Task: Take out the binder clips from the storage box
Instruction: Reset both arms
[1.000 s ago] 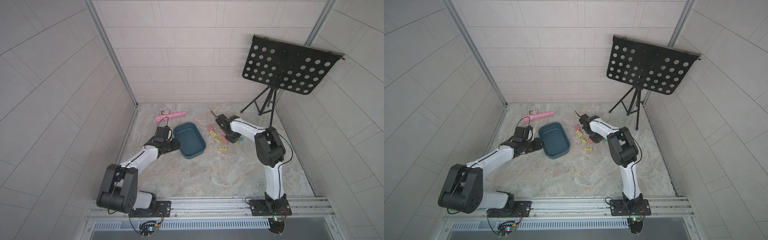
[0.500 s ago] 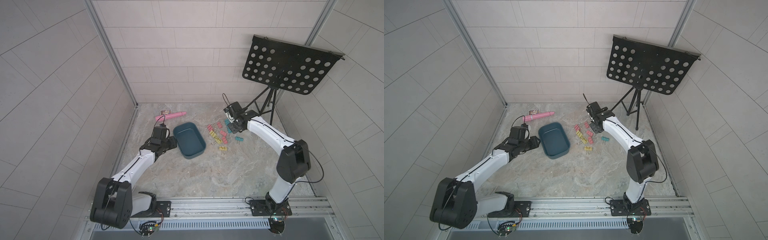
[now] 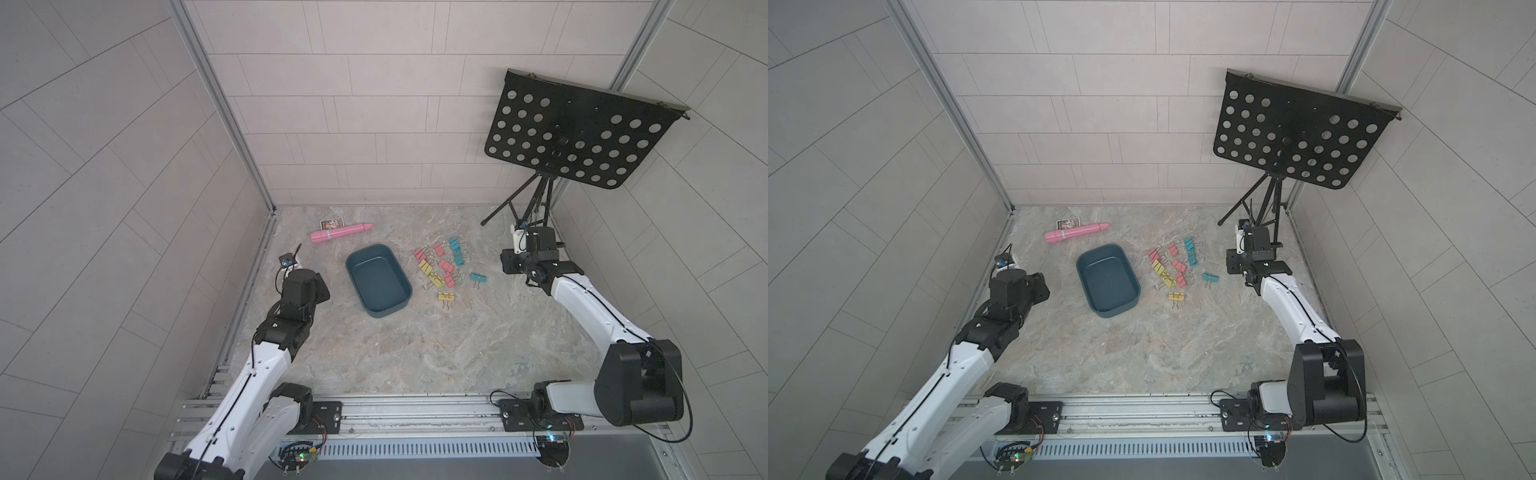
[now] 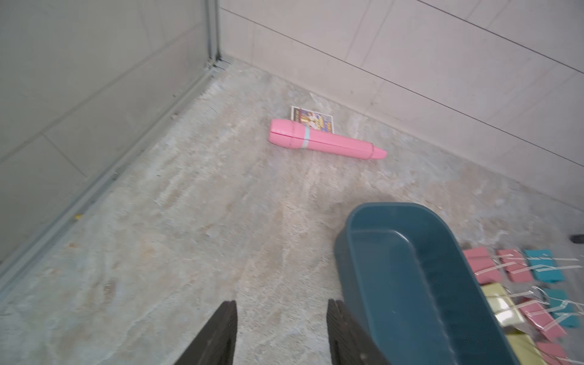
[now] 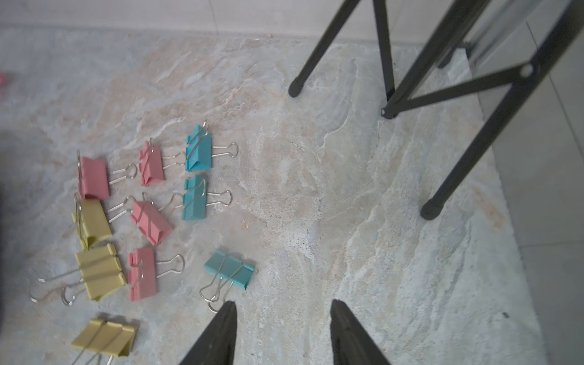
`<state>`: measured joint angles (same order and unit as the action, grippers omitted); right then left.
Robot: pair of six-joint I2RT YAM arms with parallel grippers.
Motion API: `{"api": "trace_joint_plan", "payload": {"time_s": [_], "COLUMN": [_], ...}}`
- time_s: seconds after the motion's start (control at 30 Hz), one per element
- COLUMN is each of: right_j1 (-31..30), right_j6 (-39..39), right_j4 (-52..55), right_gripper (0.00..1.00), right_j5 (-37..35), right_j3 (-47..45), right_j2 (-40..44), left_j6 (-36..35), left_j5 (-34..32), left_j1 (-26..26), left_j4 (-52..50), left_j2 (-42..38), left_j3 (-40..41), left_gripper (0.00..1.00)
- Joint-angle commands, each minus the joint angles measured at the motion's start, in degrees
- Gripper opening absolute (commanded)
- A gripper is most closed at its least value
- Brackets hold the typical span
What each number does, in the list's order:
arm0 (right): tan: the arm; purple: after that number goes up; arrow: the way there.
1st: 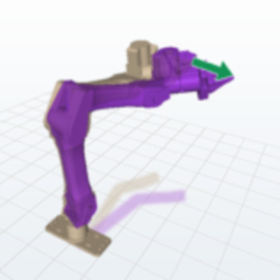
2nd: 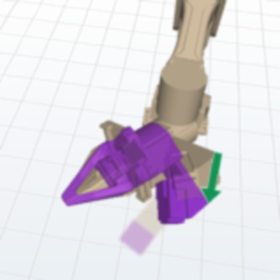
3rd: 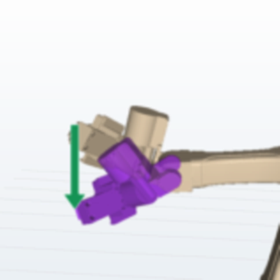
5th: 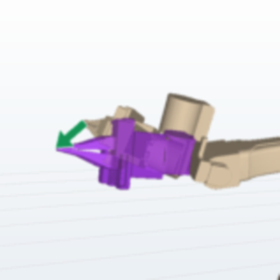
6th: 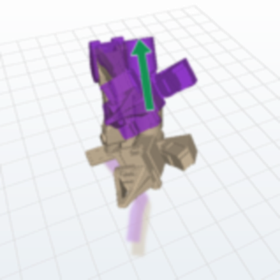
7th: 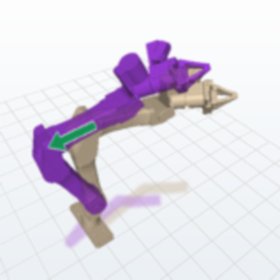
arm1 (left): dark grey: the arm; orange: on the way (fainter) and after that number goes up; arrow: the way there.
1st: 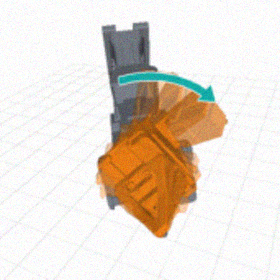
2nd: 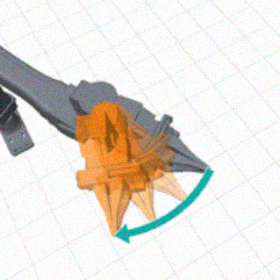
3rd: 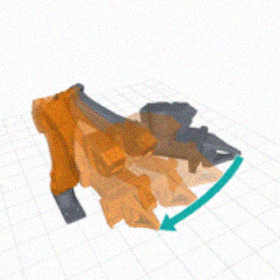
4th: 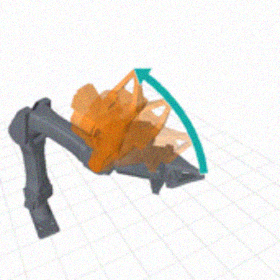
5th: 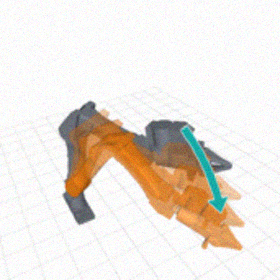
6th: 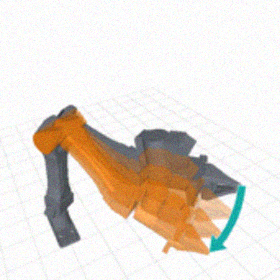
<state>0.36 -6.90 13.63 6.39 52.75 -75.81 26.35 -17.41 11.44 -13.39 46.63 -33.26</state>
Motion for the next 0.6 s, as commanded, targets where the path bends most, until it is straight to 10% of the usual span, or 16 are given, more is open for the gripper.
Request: {"api": "trace_joint_plan", "payload": {"time_s": [0.0,0.57], "right_j1": [1.0,1.2], "right_j6": [-3.9,-0.9], "right_j4": [-10.4,-45.7], "right_gripper": [0.59,0.91], "right_j5": [0.7,-4.7], "right_j3": [-4.0,-25.8], "right_j2": [1.6,-4.8], "left_j6": [-1.6,-12.0], "left_j5": [-10.5,-22.6], "left_j1": [0.1,-0.4], "left_j4": [2.1,37.5], "left_j2": [-1.4,18.9], "left_j3": [3.1,13.8], "left_gripper": [0.56,0.67]}}
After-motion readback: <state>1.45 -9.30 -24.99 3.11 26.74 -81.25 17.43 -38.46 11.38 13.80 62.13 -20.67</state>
